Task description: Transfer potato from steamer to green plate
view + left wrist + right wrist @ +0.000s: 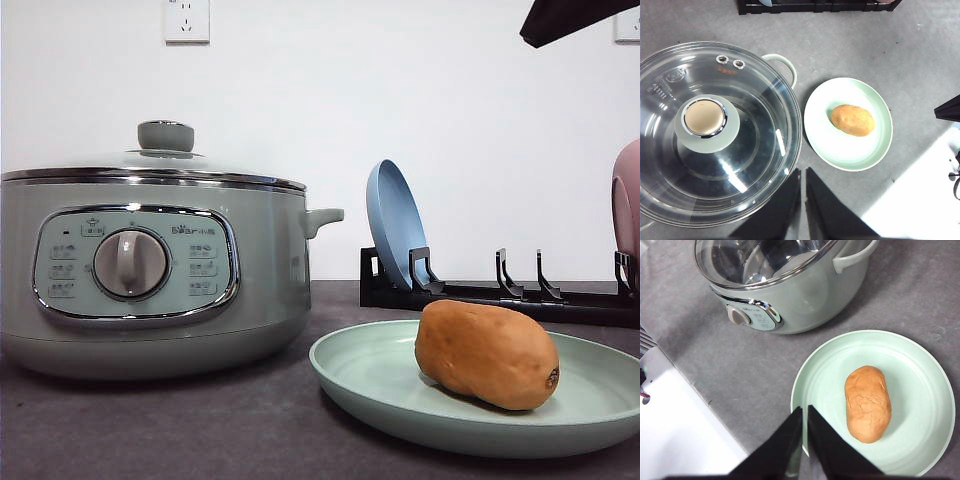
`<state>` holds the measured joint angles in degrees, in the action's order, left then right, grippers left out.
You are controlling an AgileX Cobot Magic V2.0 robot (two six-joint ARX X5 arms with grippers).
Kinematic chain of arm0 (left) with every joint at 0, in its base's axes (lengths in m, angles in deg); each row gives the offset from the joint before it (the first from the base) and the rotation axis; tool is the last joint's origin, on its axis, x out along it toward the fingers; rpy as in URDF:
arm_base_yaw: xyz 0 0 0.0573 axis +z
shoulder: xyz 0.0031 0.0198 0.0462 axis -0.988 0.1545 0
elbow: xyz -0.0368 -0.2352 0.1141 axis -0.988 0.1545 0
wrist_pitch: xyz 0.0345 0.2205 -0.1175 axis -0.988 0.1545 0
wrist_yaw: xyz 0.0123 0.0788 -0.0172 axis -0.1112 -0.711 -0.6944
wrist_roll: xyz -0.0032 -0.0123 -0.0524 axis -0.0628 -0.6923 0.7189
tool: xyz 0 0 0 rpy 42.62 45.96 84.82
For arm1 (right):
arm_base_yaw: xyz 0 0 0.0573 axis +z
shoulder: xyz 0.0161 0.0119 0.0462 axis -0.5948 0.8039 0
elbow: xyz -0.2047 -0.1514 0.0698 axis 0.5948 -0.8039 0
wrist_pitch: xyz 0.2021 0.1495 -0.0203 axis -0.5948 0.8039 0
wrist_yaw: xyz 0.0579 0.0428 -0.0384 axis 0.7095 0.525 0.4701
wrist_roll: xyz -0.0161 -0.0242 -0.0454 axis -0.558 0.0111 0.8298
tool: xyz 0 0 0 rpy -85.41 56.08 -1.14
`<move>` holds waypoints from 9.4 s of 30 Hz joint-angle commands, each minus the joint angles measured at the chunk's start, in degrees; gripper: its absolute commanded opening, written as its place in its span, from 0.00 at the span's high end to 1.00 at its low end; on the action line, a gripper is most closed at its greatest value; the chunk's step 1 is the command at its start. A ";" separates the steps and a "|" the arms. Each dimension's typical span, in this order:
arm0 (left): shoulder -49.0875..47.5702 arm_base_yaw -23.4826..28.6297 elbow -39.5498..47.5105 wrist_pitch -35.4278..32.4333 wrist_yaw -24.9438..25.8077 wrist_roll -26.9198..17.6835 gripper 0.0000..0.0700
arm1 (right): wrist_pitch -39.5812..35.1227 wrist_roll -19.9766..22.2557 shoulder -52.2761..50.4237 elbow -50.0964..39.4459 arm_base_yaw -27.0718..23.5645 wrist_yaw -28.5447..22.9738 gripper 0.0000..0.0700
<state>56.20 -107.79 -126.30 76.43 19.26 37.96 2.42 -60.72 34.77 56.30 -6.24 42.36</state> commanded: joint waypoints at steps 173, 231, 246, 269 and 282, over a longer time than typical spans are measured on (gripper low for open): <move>-81.64 33.14 108.63 -67.25 -15.82 -1.42 1.00 | -41.67 8.81 -49.90 -52.63 -36.76 -10.56 1.00; -81.61 33.14 108.61 -67.23 -15.82 -1.43 1.00 | -36.96 8.37 -49.90 -52.59 -36.76 -10.51 1.00; -81.61 33.14 108.61 -67.23 -15.82 -1.42 1.00 | -36.96 8.37 -49.90 -52.59 -36.76 -10.51 1.00; -81.61 33.14 108.61 -67.23 -15.81 -1.42 1.00 | -36.96 8.37 -49.90 -52.59 -36.76 -10.51 1.00; -81.61 33.14 108.61 -67.23 -15.82 -1.42 1.00 | -36.96 8.37 -49.90 -52.59 -36.76 -10.51 1.00</move>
<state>-25.30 -74.85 -18.86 8.72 3.74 36.47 -34.45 -51.72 -15.00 4.00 -42.91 31.85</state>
